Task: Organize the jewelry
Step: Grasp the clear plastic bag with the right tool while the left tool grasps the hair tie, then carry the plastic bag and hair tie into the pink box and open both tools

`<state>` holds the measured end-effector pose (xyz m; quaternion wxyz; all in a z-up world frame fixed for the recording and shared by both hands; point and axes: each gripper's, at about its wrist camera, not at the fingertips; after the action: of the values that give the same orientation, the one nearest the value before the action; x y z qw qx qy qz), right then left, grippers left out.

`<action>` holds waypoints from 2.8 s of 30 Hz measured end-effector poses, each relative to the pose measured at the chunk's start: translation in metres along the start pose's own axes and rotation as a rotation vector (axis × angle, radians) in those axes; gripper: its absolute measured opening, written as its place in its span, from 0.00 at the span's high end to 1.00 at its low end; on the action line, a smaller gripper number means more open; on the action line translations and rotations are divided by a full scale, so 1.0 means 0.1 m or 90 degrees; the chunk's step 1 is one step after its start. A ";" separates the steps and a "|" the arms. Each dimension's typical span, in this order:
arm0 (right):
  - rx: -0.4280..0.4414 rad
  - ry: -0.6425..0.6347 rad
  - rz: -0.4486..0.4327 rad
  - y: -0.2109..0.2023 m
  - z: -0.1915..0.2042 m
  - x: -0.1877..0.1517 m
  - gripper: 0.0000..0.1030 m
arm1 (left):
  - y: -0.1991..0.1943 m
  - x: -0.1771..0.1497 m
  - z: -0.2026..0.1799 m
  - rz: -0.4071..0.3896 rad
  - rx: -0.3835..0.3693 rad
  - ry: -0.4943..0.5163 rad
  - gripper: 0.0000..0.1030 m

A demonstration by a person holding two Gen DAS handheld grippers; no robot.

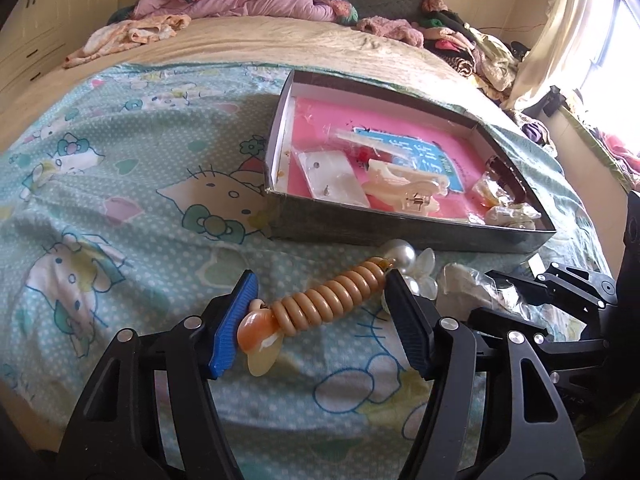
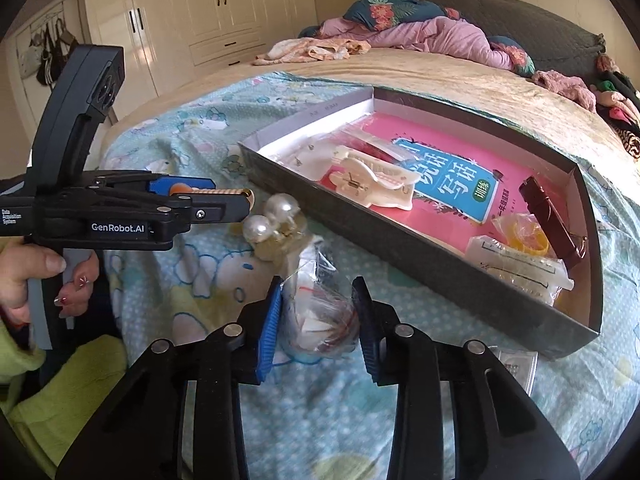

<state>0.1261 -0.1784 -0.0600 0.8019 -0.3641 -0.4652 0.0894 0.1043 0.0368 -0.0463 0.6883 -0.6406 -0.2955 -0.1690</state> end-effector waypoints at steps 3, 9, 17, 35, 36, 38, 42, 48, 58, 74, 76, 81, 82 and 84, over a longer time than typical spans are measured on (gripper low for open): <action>0.004 -0.003 -0.010 -0.08 0.07 0.02 0.69 | -0.11 0.02 0.03 -0.014 -0.001 -0.003 0.44; 0.005 -0.008 -0.040 -0.29 0.15 0.06 0.69 | -0.27 0.06 0.09 -0.038 0.003 -0.012 0.44; -0.003 -0.025 -0.078 -0.52 0.19 0.17 0.69 | -0.44 0.14 0.15 -0.066 0.011 -0.023 0.44; -0.044 -0.049 -0.136 -0.75 0.05 0.47 0.70 | -0.54 0.41 0.01 -0.107 0.002 -0.016 0.44; -0.046 -0.047 -0.138 -0.75 0.03 0.48 0.70 | -0.53 0.43 -0.01 -0.108 0.002 -0.014 0.44; -0.051 -0.046 -0.141 -0.76 -0.02 0.51 0.70 | -0.51 0.46 -0.04 -0.109 0.000 -0.012 0.44; -0.058 -0.044 -0.145 -0.75 -0.08 0.53 0.70 | -0.45 0.52 -0.10 -0.106 0.002 -0.005 0.44; -0.073 -0.038 -0.147 -0.72 -0.18 0.57 0.70 | -0.33 0.63 -0.16 -0.103 0.005 -0.001 0.44; -0.100 -0.015 -0.140 -0.63 -0.44 0.58 0.70 | -0.08 0.72 -0.25 -0.089 0.028 0.009 0.44; -0.109 0.016 -0.110 -0.37 -0.65 0.59 0.70 | 0.28 0.74 -0.24 -0.047 0.050 0.010 0.44; -0.112 0.022 -0.104 -0.33 -0.67 0.58 0.70 | 0.29 0.73 -0.24 -0.046 0.052 0.011 0.43; -0.115 0.036 -0.090 -0.25 -0.73 0.56 0.70 | 0.30 0.73 -0.23 -0.044 0.058 0.013 0.42; -0.114 0.038 -0.087 -0.24 -0.74 0.56 0.70 | 0.31 0.73 -0.23 -0.043 0.057 0.013 0.41; -0.113 0.041 -0.082 -0.22 -0.75 0.55 0.70 | 0.31 0.73 -0.22 -0.040 0.055 0.011 0.40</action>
<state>0.2127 -0.2052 -0.0303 0.7851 -0.4057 -0.4677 -0.0159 0.1829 0.0293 -0.0251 0.7124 -0.5991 -0.3164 -0.1830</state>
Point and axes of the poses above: each gripper's, at about its wrist camera, not at the fingertips, and y roughly the way its jaws point, z to its left, x to its top, and after that the axes turned 15 degrees about x, right-handed
